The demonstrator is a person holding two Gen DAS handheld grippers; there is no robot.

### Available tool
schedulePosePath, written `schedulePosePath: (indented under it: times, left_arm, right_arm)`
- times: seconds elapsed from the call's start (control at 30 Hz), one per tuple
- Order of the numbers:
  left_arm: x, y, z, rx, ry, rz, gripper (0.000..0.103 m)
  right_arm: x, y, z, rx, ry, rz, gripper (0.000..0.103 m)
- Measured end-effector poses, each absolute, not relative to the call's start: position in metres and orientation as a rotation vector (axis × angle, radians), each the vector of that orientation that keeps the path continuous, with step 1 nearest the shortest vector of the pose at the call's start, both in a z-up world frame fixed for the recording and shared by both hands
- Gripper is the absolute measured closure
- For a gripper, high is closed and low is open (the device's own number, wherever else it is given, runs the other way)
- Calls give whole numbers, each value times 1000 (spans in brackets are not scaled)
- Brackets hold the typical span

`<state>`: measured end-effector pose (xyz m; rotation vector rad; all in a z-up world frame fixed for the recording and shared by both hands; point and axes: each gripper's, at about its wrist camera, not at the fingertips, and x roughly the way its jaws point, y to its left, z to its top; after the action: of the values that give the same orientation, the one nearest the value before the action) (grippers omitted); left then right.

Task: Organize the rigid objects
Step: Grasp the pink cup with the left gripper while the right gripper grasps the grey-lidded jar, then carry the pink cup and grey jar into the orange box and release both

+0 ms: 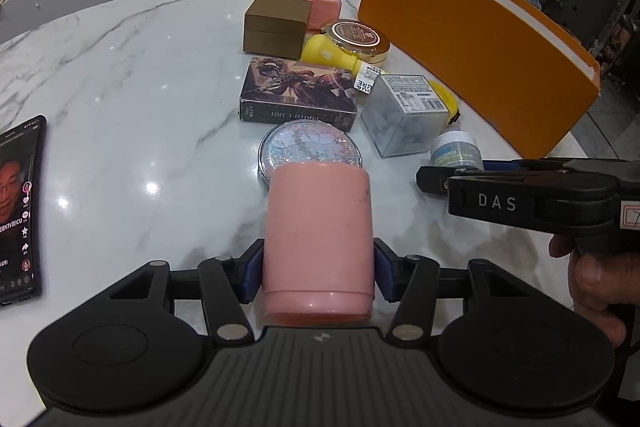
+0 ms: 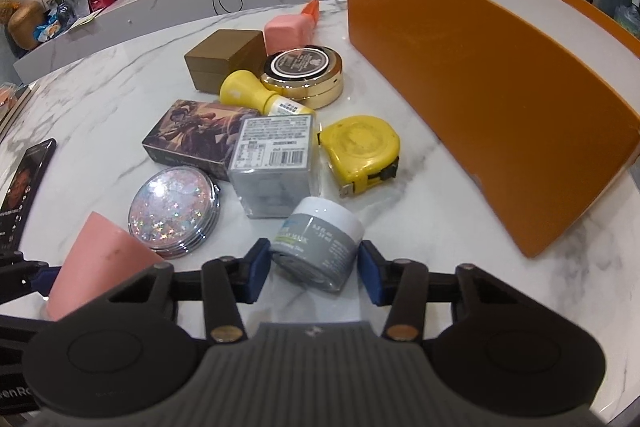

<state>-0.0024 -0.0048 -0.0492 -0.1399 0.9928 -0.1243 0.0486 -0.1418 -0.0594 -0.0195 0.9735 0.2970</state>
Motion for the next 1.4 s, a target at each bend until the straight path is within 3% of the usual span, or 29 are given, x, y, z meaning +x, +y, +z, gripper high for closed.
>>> schedulePosePath:
  times: [0.67,1.4]
  left_arm:
    - [-7,-10,-25,-117,937,-141,41]
    - [49,-74,79,-2,867,-206,41]
  right_arm:
    - [40,-150,-37,-20,927,322,56]
    - [72,-226,101,-18,748,403,56]
